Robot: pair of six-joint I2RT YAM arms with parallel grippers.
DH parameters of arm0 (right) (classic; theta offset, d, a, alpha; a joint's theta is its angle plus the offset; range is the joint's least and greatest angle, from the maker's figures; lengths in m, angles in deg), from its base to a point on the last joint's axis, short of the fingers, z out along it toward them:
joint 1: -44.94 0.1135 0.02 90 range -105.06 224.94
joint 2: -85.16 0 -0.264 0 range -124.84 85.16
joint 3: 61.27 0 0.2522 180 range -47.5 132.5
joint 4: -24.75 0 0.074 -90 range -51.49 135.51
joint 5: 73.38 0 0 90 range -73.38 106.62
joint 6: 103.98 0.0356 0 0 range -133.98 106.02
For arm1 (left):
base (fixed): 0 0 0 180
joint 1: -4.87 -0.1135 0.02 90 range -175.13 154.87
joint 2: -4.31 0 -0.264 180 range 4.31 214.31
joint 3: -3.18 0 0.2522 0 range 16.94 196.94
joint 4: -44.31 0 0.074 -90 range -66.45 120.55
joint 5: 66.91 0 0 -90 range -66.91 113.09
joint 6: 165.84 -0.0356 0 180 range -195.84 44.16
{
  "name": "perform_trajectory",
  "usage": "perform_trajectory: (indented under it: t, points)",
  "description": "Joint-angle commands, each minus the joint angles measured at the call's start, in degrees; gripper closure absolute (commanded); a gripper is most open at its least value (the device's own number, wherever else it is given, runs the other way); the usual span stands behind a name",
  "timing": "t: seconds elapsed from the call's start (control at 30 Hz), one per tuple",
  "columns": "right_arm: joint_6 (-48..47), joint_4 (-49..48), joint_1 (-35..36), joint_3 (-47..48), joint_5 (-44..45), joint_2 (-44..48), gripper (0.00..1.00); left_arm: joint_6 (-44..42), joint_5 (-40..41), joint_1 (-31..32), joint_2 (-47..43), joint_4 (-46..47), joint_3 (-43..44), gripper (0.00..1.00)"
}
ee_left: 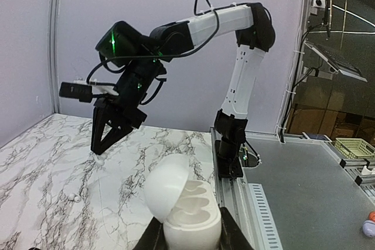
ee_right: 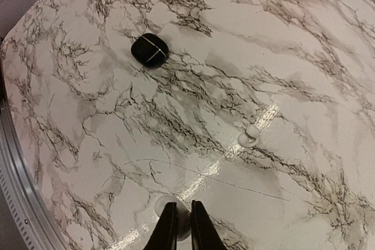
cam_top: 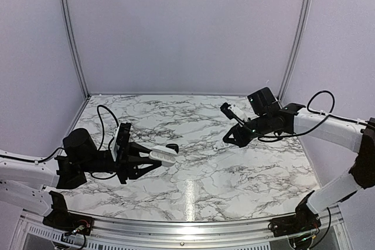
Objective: Insert the wireless bluetooth earbuds into the charging case
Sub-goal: Pick up the left earbud from the center of the board, then place the left earbud at the center of the board.
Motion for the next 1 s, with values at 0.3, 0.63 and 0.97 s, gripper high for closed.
perform_trajectory:
  t: [0.3, 0.63, 0.97]
  points:
    - [24.03, -27.42, 12.14, -14.33, -1.92, -3.31, 0.89, 2.55, 6.87, -0.10, 0.04, 3.28, 0.31, 1.00]
    - [33.79, -35.43, 20.16, -18.93, 5.24, -10.24, 0.89, 3.31, 8.39, -0.63, -0.84, 3.28, -0.59, 1.00]
    - [33.08, -31.50, 20.45, -22.49, 3.27, -6.37, 0.77, 3.23, 8.57, -0.89, -1.24, 3.28, -1.14, 1.00]
